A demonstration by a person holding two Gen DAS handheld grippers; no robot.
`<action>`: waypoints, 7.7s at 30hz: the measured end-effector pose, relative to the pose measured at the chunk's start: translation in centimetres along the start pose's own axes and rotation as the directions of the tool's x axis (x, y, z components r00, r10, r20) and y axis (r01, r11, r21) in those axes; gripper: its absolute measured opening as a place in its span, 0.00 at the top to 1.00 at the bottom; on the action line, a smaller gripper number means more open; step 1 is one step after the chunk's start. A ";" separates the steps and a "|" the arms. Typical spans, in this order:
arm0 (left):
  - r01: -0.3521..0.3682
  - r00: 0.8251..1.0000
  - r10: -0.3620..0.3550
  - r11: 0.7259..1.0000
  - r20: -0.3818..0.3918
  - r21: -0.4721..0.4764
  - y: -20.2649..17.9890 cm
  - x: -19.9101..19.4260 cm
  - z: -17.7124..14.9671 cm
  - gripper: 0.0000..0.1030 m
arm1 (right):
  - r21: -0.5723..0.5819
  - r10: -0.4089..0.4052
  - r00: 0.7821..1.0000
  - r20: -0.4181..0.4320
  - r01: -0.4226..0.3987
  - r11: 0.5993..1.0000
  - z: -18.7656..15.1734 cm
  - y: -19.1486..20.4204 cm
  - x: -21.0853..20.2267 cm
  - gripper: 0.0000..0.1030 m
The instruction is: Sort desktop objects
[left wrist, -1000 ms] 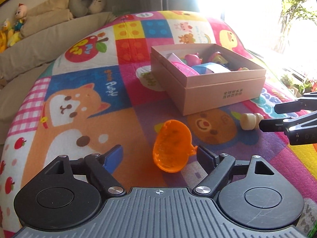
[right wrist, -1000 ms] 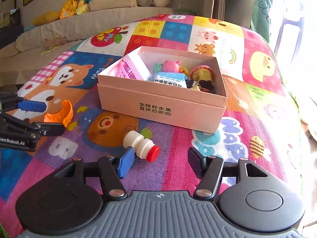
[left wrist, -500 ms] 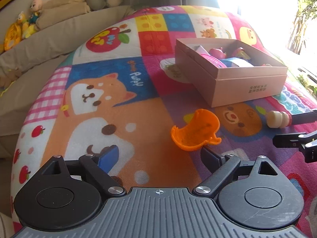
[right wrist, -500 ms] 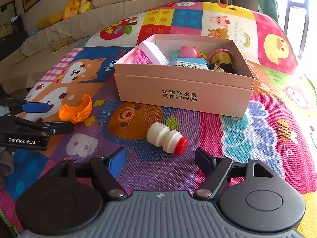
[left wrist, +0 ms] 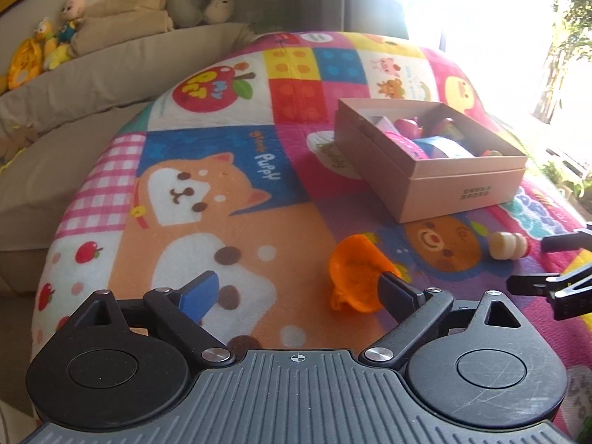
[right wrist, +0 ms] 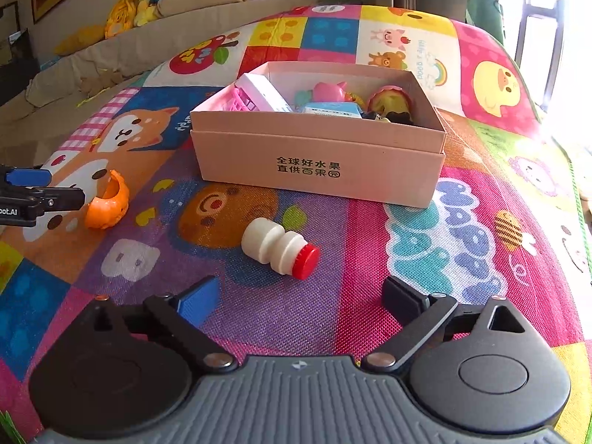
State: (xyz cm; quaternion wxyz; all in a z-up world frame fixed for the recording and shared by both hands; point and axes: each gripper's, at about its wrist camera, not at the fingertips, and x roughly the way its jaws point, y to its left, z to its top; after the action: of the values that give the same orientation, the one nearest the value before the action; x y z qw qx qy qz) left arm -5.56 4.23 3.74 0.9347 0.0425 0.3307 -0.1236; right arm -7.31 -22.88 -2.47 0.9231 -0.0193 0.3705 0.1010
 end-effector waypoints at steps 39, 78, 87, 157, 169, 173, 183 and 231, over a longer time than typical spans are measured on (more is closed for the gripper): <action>0.103 0.994 -0.104 0.992 0.014 0.066 -4.3 0.9 1.3 0.53 | -0.126 0.026 0.997 0.074 -0.017 0.992 2.7 1.3 -1.6 0.56; -0.018 0.999 0.015 0.994 -0.030 -0.110 -4.6 5.4 0.4 0.00 | -0.003 0.069 0.990 0.121 -0.069 0.998 5.1 -2.1 -1.8 0.00; -0.084 0.996 0.082 0.995 -0.027 -0.049 -5.6 6.2 -0.2 0.00 | -0.017 -0.055 0.998 -0.008 0.054 0.998 3.3 -0.1 3.1 0.00; -0.084 0.996 0.083 0.995 -0.026 -0.051 -5.6 6.2 -0.2 0.00 | 0.016 -0.068 0.996 0.066 0.067 0.998 3.5 -0.7 3.8 0.00; -0.084 0.996 0.083 0.995 -0.026 -0.052 -5.5 6.2 -0.2 0.00 | 0.016 -0.068 0.996 0.066 0.067 0.998 3.5 -0.7 3.8 0.00; -0.084 0.996 0.083 0.995 -0.026 -0.052 -5.6 6.2 -0.2 0.00 | 0.016 -0.068 0.996 0.066 0.067 0.998 3.5 -0.7 3.8 0.00; -0.083 0.996 0.082 0.995 -0.026 -0.052 -5.6 6.2 -0.2 0.00 | 0.016 -0.068 0.996 0.066 0.067 0.998 3.5 -0.7 3.8 0.00; -0.082 0.996 0.080 0.995 -0.025 -0.055 -5.5 6.2 -0.2 0.00 | 0.016 -0.067 0.996 0.066 0.067 0.998 3.5 -0.7 3.7 0.00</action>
State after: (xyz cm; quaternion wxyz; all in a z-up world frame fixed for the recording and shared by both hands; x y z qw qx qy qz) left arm -2.42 -2.33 -0.28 0.9359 0.0311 0.3425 -0.0758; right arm -2.18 -22.54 -2.53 0.9379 -0.0220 0.3396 0.0681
